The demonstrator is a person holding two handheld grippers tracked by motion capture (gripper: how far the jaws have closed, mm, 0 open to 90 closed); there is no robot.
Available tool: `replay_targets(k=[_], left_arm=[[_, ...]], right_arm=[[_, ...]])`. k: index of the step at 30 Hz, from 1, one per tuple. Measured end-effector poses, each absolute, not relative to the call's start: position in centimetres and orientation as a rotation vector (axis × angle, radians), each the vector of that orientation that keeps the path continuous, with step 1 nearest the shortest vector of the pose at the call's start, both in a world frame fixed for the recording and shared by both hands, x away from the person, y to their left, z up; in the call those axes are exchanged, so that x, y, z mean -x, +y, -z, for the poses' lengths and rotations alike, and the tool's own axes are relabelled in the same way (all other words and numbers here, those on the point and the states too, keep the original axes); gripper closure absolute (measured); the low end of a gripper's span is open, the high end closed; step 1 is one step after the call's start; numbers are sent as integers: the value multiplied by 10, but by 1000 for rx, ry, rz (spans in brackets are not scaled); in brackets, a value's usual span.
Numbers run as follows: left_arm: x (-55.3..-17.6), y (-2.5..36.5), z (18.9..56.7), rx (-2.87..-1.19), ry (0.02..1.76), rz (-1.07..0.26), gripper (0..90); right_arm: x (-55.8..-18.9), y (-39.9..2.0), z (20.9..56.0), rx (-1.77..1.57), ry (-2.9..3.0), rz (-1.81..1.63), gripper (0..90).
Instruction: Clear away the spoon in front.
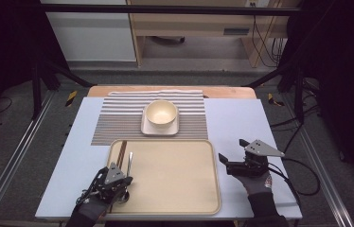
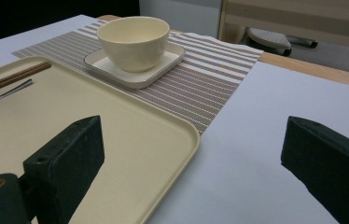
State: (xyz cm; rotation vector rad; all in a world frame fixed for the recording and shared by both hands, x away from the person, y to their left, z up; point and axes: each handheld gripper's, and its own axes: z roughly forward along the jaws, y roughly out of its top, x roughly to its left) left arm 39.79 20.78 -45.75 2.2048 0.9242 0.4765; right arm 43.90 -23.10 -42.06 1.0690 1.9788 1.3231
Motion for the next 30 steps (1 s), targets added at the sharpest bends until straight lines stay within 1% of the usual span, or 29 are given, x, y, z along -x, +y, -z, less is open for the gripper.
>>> replay_targets(k=[4,7,14,20,25,30], left_arm=[[-401,210,451,-2170,923,-489,868],[-405,211,447,-2129,934,-492,797],[-417,209,431,-2079,913,-463,594],[-426,209,421,-2034,912,-472,467],[-437,209,415,-2013,927,-487,398],[-449,206,405,-1983,926,-503,358]], right_arm=[[-439,-231,421,-1067,1979,-1322,64],[-439,-232,421,-1067,1979,-1319,64],[-440,-231,422,-1072,1983,-1311,64],[-440,-231,421,-1079,1978,-1317,64],[-440,-232,420,-1079,1975,-1319,64],[-440,-233,420,-1082,1968,-1323,64]])
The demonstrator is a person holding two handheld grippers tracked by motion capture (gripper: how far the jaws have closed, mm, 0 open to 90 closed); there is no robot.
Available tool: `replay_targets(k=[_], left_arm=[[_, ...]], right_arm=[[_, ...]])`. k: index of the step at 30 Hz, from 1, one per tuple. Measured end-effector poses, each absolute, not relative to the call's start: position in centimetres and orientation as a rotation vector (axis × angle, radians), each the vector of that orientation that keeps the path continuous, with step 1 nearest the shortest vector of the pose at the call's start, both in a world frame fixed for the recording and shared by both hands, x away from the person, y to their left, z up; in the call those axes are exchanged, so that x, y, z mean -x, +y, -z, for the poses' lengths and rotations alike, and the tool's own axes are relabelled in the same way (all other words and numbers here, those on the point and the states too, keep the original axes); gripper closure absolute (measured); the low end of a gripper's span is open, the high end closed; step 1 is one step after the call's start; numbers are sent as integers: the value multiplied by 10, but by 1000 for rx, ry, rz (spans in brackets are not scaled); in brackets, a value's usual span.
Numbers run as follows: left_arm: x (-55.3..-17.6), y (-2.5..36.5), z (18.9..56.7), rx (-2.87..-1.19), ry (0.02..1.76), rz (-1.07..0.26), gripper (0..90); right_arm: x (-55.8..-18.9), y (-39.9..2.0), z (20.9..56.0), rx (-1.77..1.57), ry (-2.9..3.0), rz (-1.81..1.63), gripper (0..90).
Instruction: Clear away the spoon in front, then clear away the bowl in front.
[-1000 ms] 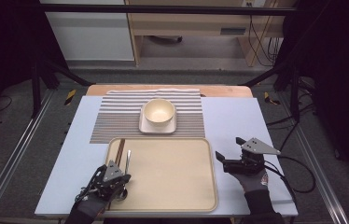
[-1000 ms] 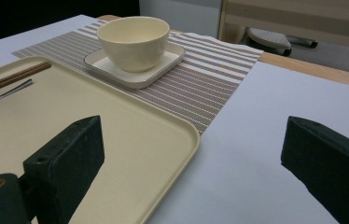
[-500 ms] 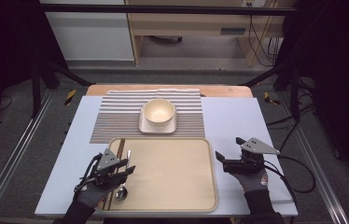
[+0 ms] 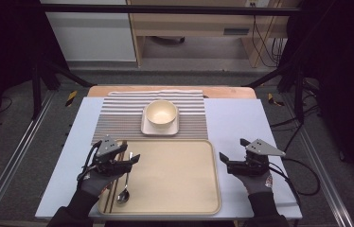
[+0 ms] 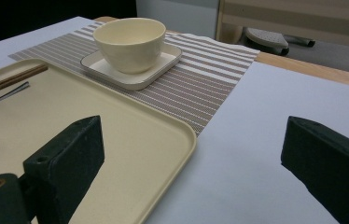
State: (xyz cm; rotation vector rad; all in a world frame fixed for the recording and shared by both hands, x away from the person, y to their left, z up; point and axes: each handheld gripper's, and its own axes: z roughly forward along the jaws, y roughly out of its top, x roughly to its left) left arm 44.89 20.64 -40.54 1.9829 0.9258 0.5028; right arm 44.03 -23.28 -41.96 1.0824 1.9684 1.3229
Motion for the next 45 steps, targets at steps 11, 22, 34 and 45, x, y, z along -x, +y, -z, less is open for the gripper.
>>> replay_targets(k=[11,22,34,45], left_arm=[[-475,190,383,-1934,904,-539,339],[-499,174,370,-1892,892,-546,335],[-528,167,367,-1893,893,-541,338],[-562,161,366,-1910,899,-531,341]], right_arm=[[-440,-234,419,-1084,1966,-1317,64],[-440,-235,418,-1088,1962,-1325,64],[-441,-233,420,-1085,1971,-1321,64],[-440,-235,419,-1088,1969,-1324,64]])
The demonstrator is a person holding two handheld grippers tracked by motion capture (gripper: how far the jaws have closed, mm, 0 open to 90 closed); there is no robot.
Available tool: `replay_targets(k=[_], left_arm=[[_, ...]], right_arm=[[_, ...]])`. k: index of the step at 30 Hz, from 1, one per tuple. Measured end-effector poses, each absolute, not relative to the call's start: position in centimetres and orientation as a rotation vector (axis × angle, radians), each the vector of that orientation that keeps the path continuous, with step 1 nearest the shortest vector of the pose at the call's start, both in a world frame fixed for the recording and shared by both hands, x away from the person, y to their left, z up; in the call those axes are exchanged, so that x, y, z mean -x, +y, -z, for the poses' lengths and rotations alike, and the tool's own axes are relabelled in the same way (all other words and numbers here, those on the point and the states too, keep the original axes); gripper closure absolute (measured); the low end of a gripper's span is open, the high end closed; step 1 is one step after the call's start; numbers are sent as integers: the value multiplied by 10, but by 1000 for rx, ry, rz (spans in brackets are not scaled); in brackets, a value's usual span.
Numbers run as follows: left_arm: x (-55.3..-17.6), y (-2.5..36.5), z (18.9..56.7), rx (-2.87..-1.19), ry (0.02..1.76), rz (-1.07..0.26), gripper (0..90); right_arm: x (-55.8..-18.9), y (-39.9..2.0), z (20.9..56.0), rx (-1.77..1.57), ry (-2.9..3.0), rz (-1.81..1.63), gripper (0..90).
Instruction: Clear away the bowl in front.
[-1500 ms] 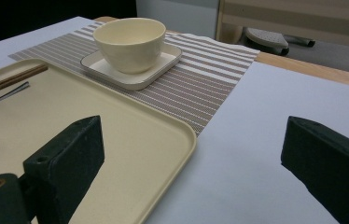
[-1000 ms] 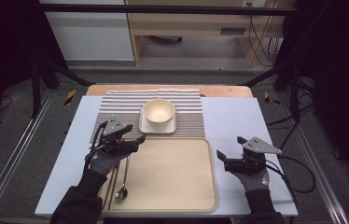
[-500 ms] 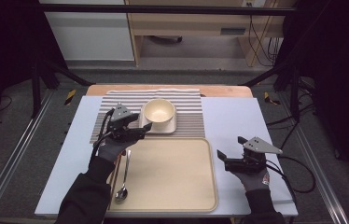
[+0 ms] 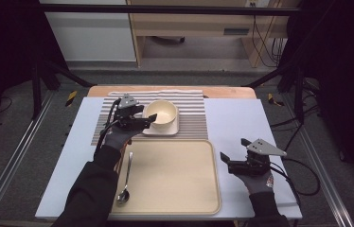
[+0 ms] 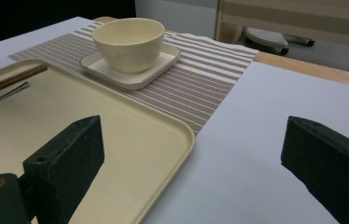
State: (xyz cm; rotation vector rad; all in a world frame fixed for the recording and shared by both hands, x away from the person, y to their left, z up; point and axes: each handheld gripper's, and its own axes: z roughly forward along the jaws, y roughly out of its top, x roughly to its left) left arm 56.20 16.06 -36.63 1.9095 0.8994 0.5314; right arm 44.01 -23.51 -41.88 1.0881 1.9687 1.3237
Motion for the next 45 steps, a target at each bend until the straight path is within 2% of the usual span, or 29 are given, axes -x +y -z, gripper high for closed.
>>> replay_targets(k=[17,32,41,45], left_arm=[[-608,159,393,-1940,995,-596,345],[-640,164,433,-1966,1127,-565,367],[-649,163,446,-1941,1175,-516,468],[-650,162,449,-1941,1178,-498,541]], right_arm=[[-441,-235,420,-1089,1971,-1324,64],[-443,-234,421,-1094,1978,-1315,64],[-444,-234,422,-1095,1981,-1311,64],[-444,-234,422,-1097,1981,-1312,64]])
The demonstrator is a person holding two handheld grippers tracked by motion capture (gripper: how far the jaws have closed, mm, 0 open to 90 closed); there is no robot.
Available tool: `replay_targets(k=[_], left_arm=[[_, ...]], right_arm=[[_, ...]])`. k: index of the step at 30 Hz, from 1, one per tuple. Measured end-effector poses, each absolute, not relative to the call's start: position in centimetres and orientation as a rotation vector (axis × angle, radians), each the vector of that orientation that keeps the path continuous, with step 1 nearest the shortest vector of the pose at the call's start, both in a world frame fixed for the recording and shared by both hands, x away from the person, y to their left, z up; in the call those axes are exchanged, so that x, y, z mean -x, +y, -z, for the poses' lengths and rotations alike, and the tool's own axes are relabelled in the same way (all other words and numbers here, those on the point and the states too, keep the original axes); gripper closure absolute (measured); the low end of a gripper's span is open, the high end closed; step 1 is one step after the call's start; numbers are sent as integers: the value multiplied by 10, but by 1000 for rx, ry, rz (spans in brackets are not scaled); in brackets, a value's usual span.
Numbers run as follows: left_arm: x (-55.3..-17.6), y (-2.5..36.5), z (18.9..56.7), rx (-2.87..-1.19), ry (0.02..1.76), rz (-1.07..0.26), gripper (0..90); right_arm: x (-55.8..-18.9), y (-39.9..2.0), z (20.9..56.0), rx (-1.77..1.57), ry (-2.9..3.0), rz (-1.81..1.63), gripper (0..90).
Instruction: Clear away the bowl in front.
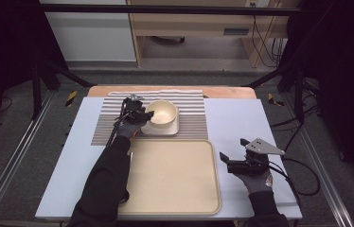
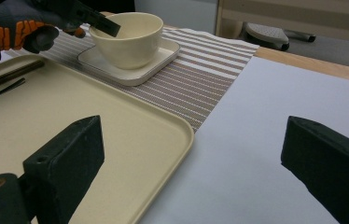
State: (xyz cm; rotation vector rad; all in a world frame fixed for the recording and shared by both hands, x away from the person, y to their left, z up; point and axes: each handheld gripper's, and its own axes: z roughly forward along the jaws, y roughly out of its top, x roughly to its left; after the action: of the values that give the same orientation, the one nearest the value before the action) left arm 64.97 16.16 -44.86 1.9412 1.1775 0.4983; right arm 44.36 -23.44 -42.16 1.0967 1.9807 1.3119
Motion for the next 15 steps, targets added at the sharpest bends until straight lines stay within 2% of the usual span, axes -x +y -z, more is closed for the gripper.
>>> replay_targets(k=[5,15], left_arm=[[-650,159,449,-1926,1195,-471,654],[-651,154,445,-1978,1245,-495,786]], right_arm=[[-443,-235,421,-1095,1978,-1312,64],[-443,-235,421,-1094,1978,-1315,64]])
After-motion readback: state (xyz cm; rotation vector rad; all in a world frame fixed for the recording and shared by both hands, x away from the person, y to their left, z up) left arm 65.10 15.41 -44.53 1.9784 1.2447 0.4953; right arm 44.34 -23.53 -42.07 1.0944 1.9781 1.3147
